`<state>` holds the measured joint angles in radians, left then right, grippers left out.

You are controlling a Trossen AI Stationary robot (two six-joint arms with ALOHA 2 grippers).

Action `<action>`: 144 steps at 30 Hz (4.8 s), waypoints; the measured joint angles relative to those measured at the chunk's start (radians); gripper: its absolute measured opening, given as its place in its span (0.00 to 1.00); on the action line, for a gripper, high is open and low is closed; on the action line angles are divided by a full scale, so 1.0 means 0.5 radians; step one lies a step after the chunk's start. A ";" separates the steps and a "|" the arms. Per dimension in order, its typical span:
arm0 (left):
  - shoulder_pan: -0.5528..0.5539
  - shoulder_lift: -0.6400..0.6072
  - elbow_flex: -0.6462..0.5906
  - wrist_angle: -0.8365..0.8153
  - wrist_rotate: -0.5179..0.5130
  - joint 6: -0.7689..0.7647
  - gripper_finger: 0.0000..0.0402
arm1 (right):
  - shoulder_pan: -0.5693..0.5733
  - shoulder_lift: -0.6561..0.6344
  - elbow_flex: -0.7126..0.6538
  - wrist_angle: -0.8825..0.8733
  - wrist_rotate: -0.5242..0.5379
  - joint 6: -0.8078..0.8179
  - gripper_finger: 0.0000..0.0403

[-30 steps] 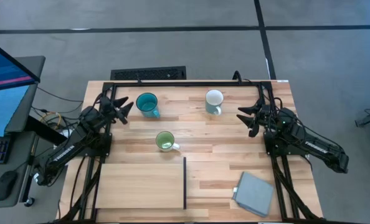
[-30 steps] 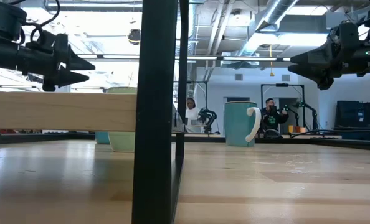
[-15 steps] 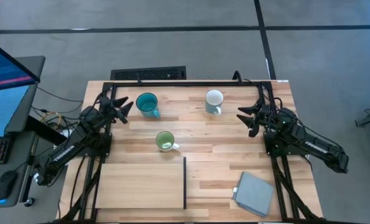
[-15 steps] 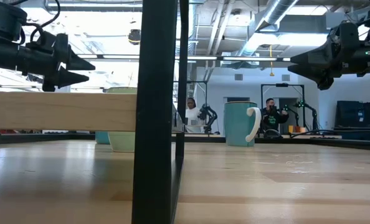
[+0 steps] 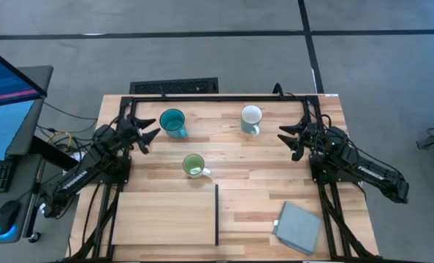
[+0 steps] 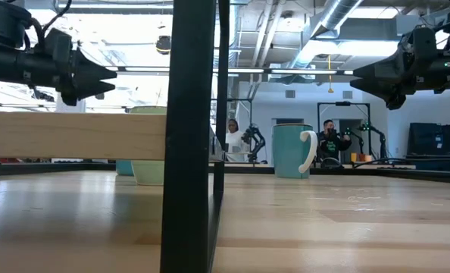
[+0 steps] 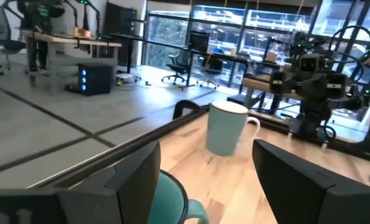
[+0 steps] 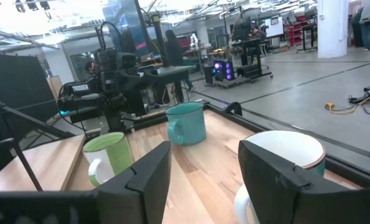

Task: Stack small to large cups/mugs on shelf
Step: Put the blue mug on the shelf

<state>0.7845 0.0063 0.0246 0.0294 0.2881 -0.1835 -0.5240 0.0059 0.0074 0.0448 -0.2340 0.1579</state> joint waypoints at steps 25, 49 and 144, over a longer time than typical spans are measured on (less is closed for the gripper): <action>0.001 0.238 0.084 -0.143 -0.526 -0.066 0.62 | -0.001 0.000 0.000 0.000 0.161 -0.018 0.52; 0.001 1.660 0.945 -0.524 -0.637 0.112 0.62 | -0.001 0.001 0.000 -0.001 0.419 -0.017 0.52; -0.444 2.019 1.199 -1.372 0.238 0.504 0.04 | -0.001 0.000 0.000 -0.030 0.424 -0.019 0.52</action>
<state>0.5627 1.0156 0.6242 -0.6569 0.4070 0.0685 -0.5243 0.0059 0.0073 0.0299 -0.0222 0.1482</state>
